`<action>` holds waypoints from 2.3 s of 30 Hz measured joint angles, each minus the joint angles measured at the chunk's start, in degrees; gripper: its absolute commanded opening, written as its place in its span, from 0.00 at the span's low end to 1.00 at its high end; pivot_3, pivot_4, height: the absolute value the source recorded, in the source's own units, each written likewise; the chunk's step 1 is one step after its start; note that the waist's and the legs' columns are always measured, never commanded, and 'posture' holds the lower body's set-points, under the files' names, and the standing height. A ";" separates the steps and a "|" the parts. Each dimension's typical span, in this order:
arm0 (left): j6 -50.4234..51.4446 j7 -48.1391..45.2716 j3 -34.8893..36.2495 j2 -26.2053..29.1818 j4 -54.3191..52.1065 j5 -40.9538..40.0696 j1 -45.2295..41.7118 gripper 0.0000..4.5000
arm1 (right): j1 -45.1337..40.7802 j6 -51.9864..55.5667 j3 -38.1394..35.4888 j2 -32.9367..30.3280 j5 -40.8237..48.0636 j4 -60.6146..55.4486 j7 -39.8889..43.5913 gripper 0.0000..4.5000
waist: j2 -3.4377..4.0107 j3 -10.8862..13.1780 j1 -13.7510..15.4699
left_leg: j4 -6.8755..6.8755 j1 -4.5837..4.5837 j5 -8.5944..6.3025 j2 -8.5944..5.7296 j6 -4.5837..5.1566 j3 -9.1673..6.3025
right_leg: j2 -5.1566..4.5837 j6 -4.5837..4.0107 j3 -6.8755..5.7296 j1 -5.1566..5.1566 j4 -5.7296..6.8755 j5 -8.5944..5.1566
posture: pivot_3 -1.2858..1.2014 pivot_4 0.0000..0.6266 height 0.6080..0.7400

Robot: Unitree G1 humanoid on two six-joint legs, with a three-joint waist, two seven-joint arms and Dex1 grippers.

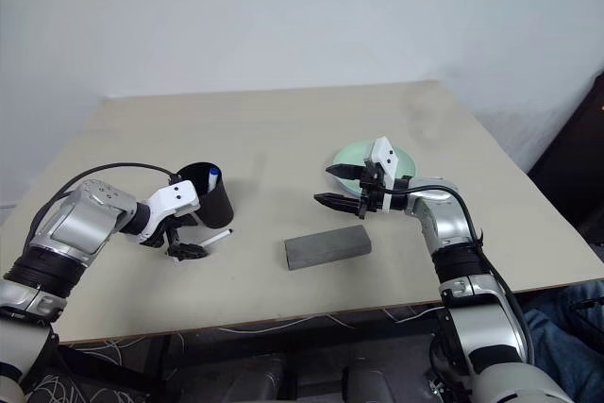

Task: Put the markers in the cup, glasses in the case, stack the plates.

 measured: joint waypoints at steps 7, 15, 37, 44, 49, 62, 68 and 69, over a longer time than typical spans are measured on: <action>-0.02 0.01 0.00 0.01 -0.38 0.00 -0.01 0.99 | 0.01 0.01 0.00 0.09 0.00 -0.10 -0.07 0.86 | -0.02 0.01 0.00 | 0.00 -0.01 0.00 0.00 0.00 0.01 | 0.00 0.00 0.00 0.00 0.00 0.00 | 0.52 0.00 0.99; 0.06 0.22 0.64 0.02 -0.64 -0.09 -0.45 0.99 | 0.23 0.05 0.00 0.10 0.01 -0.71 -0.19 0.86 | -0.03 0.02 0.00 | 0.00 -0.04 0.00 0.00 0.00 0.01 | 0.00 0.00 0.00 -0.01 -0.02 -0.01 | 0.52 0.00 0.99; 2.95 -1.81 7.44 8.07 -13.20 -4.38 6.32 0.99 | 0.60 0.04 -0.01 0.45 0.00 -0.73 -0.14 0.86 | -0.04 0.04 -0.34 | -0.03 -0.07 -0.01 0.02 -0.01 -0.03 | -0.07 -0.01 0.00 -0.09 -0.09 -0.01 | 0.52 0.00 0.99; 4.06 -1.64 11.14 9.27 -17.01 -7.89 13.33 0.99 | 0.64 0.05 0.03 0.60 0.00 -0.73 -0.06 0.86 | -0.03 0.04 -0.31 | -0.15 -0.07 -0.02 0.02 -0.02 -0.13 | -0.21 -0.02 -0.04 -0.10 -0.22 -0.01 | 0.52 0.00 0.99; 2.63 -0.09 11.39 8.73 -15.21 -8.66 15.21 0.99 | 0.64 0.05 0.03 0.61 0.00 -0.72 0.00 0.86 | -0.03 0.04 -0.28 | -0.30 -0.07 -0.02 0.02 -0.03 -0.18 | -0.22 -0.02 -0.07 -0.12 -0.32 -0.01 | 0.52 0.00 0.99; -1.25 1.58 8.43 4.38 -8.48 -7.76 13.66 0.99 | 0.64 0.33 0.16 0.66 -0.01 -0.73 -0.03 0.86 | -0.04 0.03 -0.13 | -0.61 -0.07 -0.01 -0.03 -0.02 -0.12 | -0.12 -0.21 -0.11 -0.07 -0.67 0.17 | 0.52 0.00 0.99; -2.15 1.60 7.56 3.02 -6.17 -6.60 12.07 0.99 | 0.64 0.51 0.18 0.77 -0.01 -0.74 -0.10 0.86 | 0.01 0.01 0.05 | -0.58 0.02 -0.01 -0.03 -0.01 -0.11 | -0.15 -0.06 -0.16 0.02 -0.64 0.06 | 0.52 0.00 0.99; -2.19 1.61 7.37 2.86 -5.89 -6.36 11.82 0.99 | 0.64 0.54 0.18 0.78 -0.01 -0.77 -0.11 0.86 | 0.02 0.00 0.05 | -0.58 0.02 -0.01 -0.03 -0.02 -0.13 | -0.16 -0.10 -0.19 0.03 -0.64 0.09 | 0.52 0.00 0.99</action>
